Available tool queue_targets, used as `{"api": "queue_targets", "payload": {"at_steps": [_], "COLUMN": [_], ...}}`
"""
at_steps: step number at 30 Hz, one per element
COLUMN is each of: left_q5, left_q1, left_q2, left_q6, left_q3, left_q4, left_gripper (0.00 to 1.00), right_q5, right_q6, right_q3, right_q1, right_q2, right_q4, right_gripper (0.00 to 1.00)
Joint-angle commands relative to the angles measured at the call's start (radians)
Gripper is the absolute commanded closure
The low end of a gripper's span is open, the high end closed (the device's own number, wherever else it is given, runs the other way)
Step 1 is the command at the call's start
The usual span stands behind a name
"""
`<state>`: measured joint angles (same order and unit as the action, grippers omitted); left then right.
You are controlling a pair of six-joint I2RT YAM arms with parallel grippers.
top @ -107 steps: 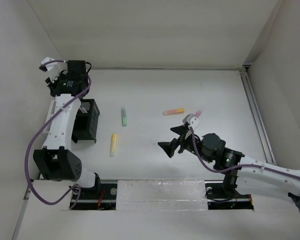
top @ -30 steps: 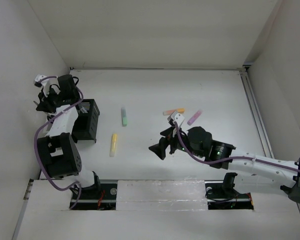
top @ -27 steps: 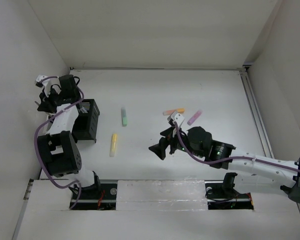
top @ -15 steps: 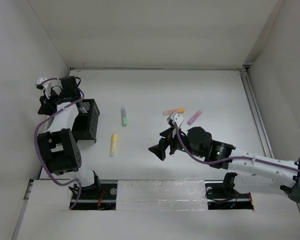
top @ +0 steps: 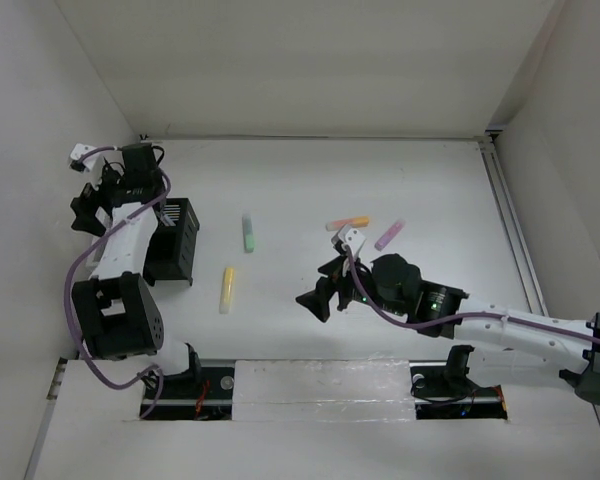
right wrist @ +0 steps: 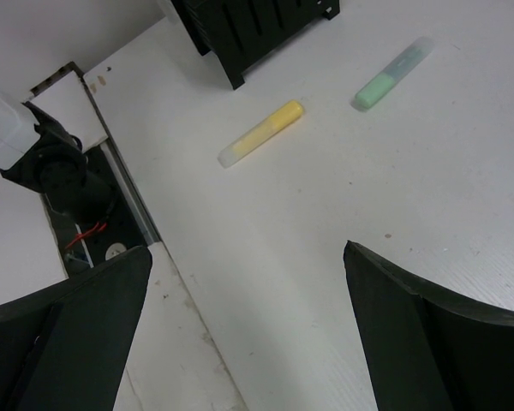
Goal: Sort the stationery into containers
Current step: Place the scissors in the storage box, then pick up the pen from the center of the board.
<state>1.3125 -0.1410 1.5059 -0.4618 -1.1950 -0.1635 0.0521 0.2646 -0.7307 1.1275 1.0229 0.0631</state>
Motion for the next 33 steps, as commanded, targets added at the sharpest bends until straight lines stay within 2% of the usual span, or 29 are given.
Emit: {"api": "queue_targets", "payload": {"at_steps": [1,5,6,7,10,12,13,14,16,18,21,24,26,28,30,31,33], "left_q5": [-0.129,-0.379,-0.454,-0.625,-0.896,-0.929,-0.929,-0.900,-0.941,-1.134,-1.393,-1.443,-1.380,-1.278,-1.297,-1.220,-1.219], "left_q1": [0.000,0.012,0.012,0.012,0.040,0.098,0.189,0.242,0.352,0.414,0.425,0.425,0.425,0.496,0.626,0.652,0.663], "left_q2": [-0.134,-0.291,-0.373,-0.415,-0.594,-0.668,-0.725,-0.745,-0.766,-0.766,-0.690,-0.653,-0.671,-0.702,-0.678,-0.646,-0.566], "left_q6": [0.002,-0.002,0.018,0.029,0.017,0.032,0.057,0.078,0.078,0.114,0.076,0.060,0.037,-0.017,0.023,0.009,-0.005], "left_q3": [-0.063,-0.028,-0.011,0.027,0.138,0.188,0.198,0.198,0.163,0.163,0.184,0.256,0.339,0.356,0.365,0.344,0.344], "left_q4": [-0.016,0.019,0.077,0.096,0.189,0.234,0.234,0.217,0.142,0.076,-0.089,-0.194,-0.220,-0.251,-0.219,-0.249,-0.277], "left_gripper": [0.00,0.00,0.00,0.00,0.00,0.00,0.00,0.00,0.00,0.00,0.00,0.00,0.00,0.00,0.00,0.00,0.00], "right_q5": [0.047,0.185,0.222,0.260,0.380,0.426,0.443,0.456,0.483,0.511,0.555,0.598,0.598,0.589,0.552,0.542,0.503], "right_q6": [-0.011,-0.011,-0.001,0.011,0.065,0.085,0.109,0.123,0.134,0.147,0.165,0.243,0.255,0.232,0.220,0.208,0.208], "right_q3": [-0.047,-0.120,-0.148,-0.179,-0.309,-0.344,-0.345,-0.345,-0.294,-0.282,-0.269,-0.297,-0.308,-0.277,-0.242,-0.242,-0.228], "right_q1": [0.011,0.011,0.011,0.011,0.011,0.011,0.011,0.011,0.011,0.011,-0.017,-0.093,-0.149,-0.164,-0.183,-0.201,-0.233], "right_q2": [0.005,0.046,0.090,0.118,0.239,0.276,0.285,0.286,0.257,0.241,0.223,0.203,0.181,0.129,0.089,0.089,0.089], "right_q4": [0.055,-0.008,-0.040,-0.077,-0.250,-0.308,-0.309,-0.299,-0.273,-0.263,-0.302,-0.379,-0.427,-0.385,-0.332,-0.318,-0.309], "right_gripper": [0.00,0.00,0.00,0.00,0.00,0.00,0.00,0.00,0.00,0.00,0.00,0.00,0.00,0.00,0.00,0.00,0.00]}}
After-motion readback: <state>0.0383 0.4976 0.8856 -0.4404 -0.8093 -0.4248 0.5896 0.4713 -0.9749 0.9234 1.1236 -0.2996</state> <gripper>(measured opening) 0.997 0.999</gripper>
